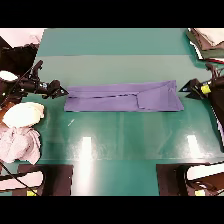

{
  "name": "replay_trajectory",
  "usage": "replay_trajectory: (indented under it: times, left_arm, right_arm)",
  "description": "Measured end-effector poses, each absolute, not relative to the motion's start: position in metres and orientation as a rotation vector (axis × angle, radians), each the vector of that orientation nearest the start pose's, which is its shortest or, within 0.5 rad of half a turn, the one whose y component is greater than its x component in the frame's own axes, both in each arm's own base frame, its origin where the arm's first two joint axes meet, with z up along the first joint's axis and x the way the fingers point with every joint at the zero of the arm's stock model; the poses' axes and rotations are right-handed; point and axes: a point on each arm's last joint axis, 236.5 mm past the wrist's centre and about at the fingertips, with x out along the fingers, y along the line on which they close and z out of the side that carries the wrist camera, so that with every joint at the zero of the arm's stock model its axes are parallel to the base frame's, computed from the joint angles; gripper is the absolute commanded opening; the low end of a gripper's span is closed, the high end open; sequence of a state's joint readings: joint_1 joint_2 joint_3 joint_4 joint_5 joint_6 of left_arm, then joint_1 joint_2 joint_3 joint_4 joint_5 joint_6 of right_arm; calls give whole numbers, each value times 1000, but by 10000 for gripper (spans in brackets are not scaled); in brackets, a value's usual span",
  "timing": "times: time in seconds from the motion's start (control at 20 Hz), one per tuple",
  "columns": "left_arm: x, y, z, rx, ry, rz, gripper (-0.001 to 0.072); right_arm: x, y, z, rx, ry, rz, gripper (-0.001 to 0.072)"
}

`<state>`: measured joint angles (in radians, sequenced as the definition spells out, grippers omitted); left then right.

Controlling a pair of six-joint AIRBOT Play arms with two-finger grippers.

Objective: Fold the shirts.

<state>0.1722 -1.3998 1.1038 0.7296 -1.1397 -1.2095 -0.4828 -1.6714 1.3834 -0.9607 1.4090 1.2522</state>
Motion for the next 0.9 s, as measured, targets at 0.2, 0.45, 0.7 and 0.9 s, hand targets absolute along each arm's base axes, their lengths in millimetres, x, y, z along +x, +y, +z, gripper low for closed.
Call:
replay_trajectory:
  times: [0.2,0.45,0.7,0.9]
  left_arm:
    - [404,-100,13,-628,1194,-472,30]
    - [392,-138,10,-557,1234,-541,30]
    - [384,-183,9,-472,1229,-613,30]
    - [379,-211,5,-443,1231,-641,29]
  right_arm:
    - [401,-54,-61,719,1391,296,626]
    - [409,-21,-73,787,1383,425,550]
    - [420,4,-82,753,1374,478,174]
    - [436,10,-73,673,1337,511,20]
